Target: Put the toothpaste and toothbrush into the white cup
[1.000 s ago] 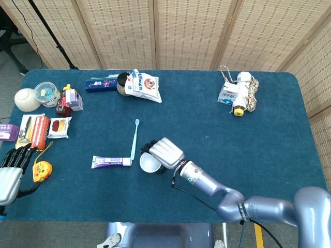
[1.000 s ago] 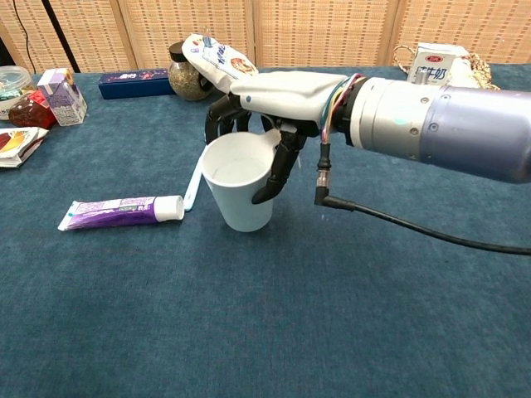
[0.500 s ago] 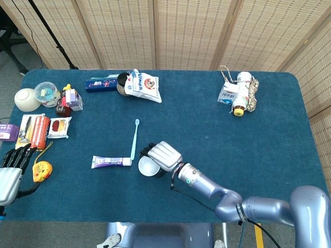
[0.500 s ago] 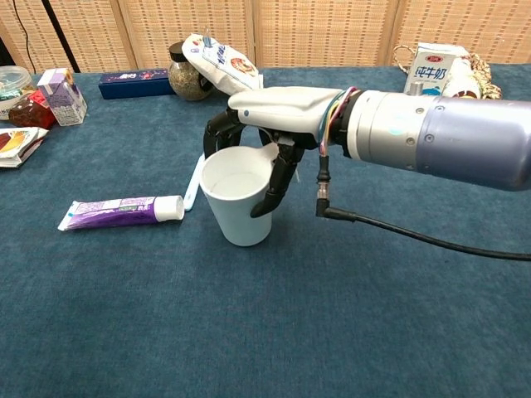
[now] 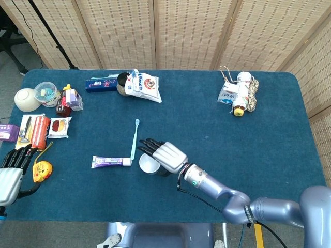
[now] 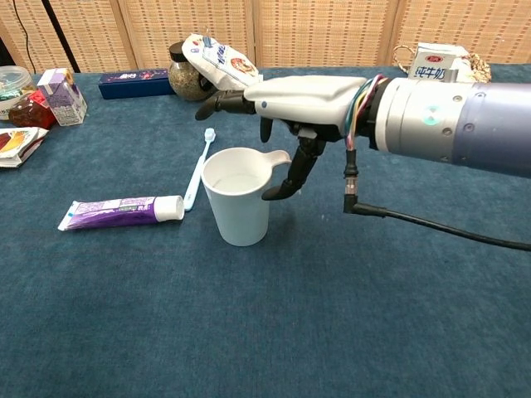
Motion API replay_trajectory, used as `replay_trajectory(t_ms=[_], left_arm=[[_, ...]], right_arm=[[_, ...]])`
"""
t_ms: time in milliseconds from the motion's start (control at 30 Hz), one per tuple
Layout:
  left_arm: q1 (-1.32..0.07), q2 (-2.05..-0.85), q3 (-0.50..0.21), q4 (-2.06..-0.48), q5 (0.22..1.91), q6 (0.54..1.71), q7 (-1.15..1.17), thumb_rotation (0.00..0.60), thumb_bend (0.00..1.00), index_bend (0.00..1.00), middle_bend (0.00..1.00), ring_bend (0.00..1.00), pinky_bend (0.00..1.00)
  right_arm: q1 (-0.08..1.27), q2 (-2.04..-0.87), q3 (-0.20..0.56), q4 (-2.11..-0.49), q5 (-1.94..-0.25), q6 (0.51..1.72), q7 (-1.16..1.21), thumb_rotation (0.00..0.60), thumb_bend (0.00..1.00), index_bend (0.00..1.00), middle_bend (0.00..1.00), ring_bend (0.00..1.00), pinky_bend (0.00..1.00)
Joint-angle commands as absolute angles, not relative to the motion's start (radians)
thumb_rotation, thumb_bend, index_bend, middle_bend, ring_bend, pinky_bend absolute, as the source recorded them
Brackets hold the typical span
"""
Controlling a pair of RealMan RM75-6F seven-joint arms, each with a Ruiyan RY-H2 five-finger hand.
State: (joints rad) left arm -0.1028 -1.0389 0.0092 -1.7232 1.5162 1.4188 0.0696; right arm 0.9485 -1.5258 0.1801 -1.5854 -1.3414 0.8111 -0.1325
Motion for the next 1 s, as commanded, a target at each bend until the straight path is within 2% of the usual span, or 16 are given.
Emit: replay_trajectory(t_ms=[33, 200, 300, 367, 400, 433, 467, 567, 800, 1000], left_arm=[[-0.107, -1.04, 0.011, -1.721, 1.517, 1.41, 0.069, 0.6, 0.19, 0.0, 0.0, 0.0, 0.0], [-0.126, -1.051, 0.005, -1.71, 1.516, 1.385, 0.073, 0.6, 0.19, 0.0, 0.0, 0.0, 0.0], [-0.161, -1.073, -0.015, -1.698, 1.496, 1.34, 0.074, 0.6, 0.19, 0.0, 0.0, 0.0, 0.0], [-0.184, -1.086, -0.023, -1.698, 1.486, 1.307, 0.092, 0.6, 0.19, 0.0, 0.0, 0.0, 0.0], [-0.2, -1.093, -0.028, -1.699, 1.478, 1.284, 0.105, 0.6, 0.19, 0.0, 0.0, 0.0, 0.0], [-0.211, -1.098, -0.032, -1.701, 1.467, 1.267, 0.116, 0.6, 0.19, 0.0, 0.0, 0.0, 0.0], [-0.226, -1.104, -0.038, -1.704, 1.459, 1.246, 0.129, 0.6, 0.19, 0.0, 0.0, 0.0, 0.0], [-0.279, -1.124, -0.056, -1.718, 1.422, 1.174, 0.188, 0.6, 0.19, 0.0, 0.0, 0.0, 0.0], [-0.35, -1.157, -0.089, -1.769, 1.352, 1.104, 0.301, 0.6, 0.19, 0.0, 0.0, 0.0, 0.0], [-0.402, -1.228, -0.103, -1.751, 1.331, 1.073, 0.356, 0.6, 0.19, 0.0, 0.0, 0.0, 0.0]], right_arm=[[0.918, -1.446, 0.183, -1.655, -1.377, 0.864, -0.128, 0.6, 0.25, 0.0, 0.0, 0.0, 0.25], [0.85, -1.304, 0.173, -1.719, -1.442, 0.966, -0.122, 0.6, 0.25, 0.0, 0.0, 0.0, 0.2], [0.739, -1.179, 0.113, -1.71, -1.531, 1.105, -0.106, 0.6, 0.25, 0.0, 0.0, 0.0, 0.12], [0.675, -1.146, 0.079, -1.68, -1.562, 1.181, -0.075, 0.6, 0.16, 0.0, 0.0, 0.0, 0.07], [0.639, -1.139, 0.064, -1.663, -1.563, 1.219, -0.053, 0.6, 0.08, 0.0, 0.0, 0.0, 0.05], [0.616, -1.138, 0.053, -1.648, -1.571, 1.245, -0.034, 0.6, 0.02, 0.0, 0.0, 0.0, 0.04], [0.59, -1.137, 0.043, -1.628, -1.568, 1.27, -0.011, 0.6, 0.0, 0.0, 0.0, 0.0, 0.02], [0.513, -1.15, 0.016, -1.532, -1.567, 1.343, 0.064, 0.6, 0.0, 0.0, 0.0, 0.0, 0.0], [0.399, -1.224, 0.006, -1.32, -1.554, 1.461, 0.201, 0.6, 0.0, 0.0, 0.0, 0.0, 0.0], [0.338, -1.287, -0.002, -1.217, -1.541, 1.497, 0.264, 0.6, 0.0, 0.0, 0.0, 0.0, 0.03]])
